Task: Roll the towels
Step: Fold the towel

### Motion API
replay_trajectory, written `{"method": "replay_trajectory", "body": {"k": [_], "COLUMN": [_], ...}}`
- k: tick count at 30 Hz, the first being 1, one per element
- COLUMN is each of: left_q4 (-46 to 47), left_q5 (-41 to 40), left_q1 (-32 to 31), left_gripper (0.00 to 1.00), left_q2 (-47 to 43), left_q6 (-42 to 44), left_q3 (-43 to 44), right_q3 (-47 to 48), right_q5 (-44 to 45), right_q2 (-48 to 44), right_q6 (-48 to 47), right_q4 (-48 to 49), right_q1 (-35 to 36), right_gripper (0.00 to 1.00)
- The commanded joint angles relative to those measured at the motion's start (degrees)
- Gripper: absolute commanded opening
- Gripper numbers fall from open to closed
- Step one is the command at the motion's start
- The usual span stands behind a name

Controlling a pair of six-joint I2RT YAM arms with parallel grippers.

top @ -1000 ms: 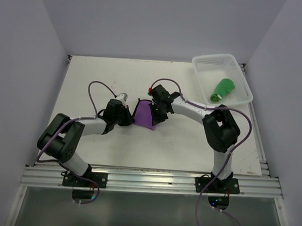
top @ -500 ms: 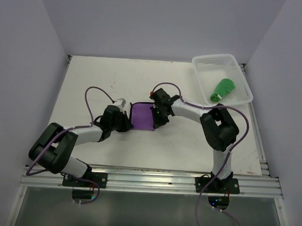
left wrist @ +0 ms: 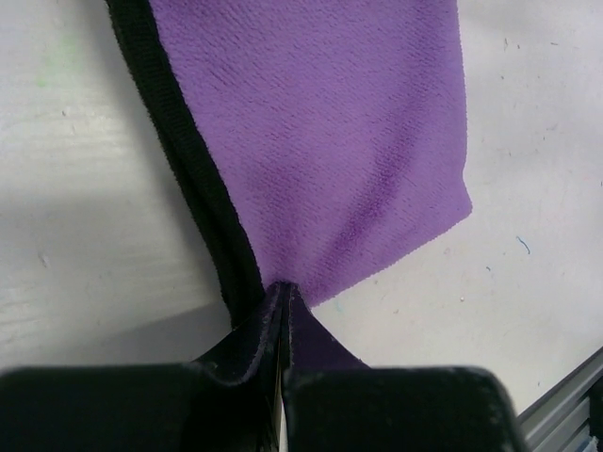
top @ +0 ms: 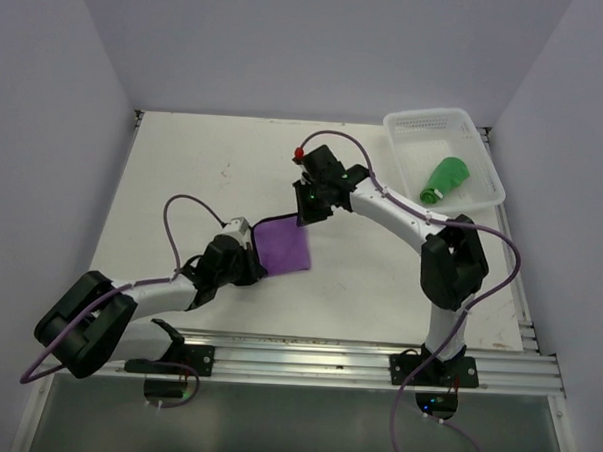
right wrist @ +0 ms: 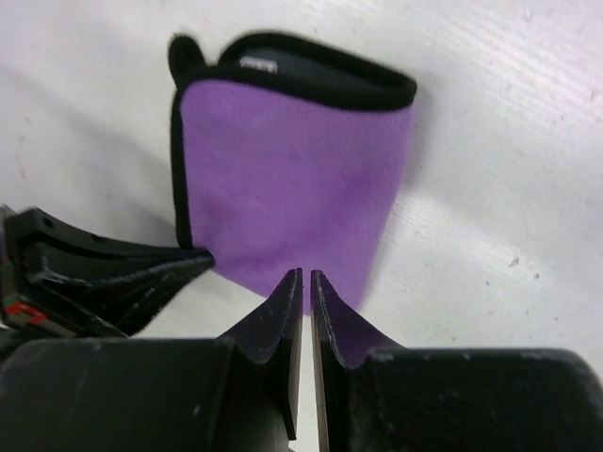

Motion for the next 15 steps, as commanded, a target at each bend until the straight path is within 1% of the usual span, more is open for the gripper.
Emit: {"method": "replay_trajectory", "body": {"k": [1,3,4,7,10,15], "left_q4": [-2.2,-3.3,-3.7,-5.5,-6.8,-8.0], "left_q5": [-3.0,-3.3,-4.8,-6.3,-7.2,-7.6], "left_q1": [-2.0,-3.8,-4.6,-7.2,-8.5,-9.9], "left_gripper": [0.00,0.00,0.00,0.00,0.00,0.00], "left_q2": [-2.7,-3.8,-4.7,-6.0,-7.3,-9.7], "left_q6": [-2.3,-3.3,-3.6,-4.5,-5.4,-6.9], "left_q3": [-2.2,-2.4,-2.4,-2.5,-3.2,-4.9], "right_q3": [5.2,7.7,10.1,12.5,11.9,8.1], "right_q5": [-0.8,-0.3,-0.2,-0.6,-0.8,-1.5], "right_q2": [2.3,5.3,6.3,9.7,11.9,14.4], "right_q6": [-0.5,-0.8,-1.0,-1.1,-1.1,-0.3], "right_q4": [-1.5,-2.3,-2.8,-3.6,-2.8,1.6], "right_q1": [0.1,0.0,0.0,0.0,0.0,0.0], "right_gripper": [0.12,0.12,0.12,0.12,0.12,0.12]}}
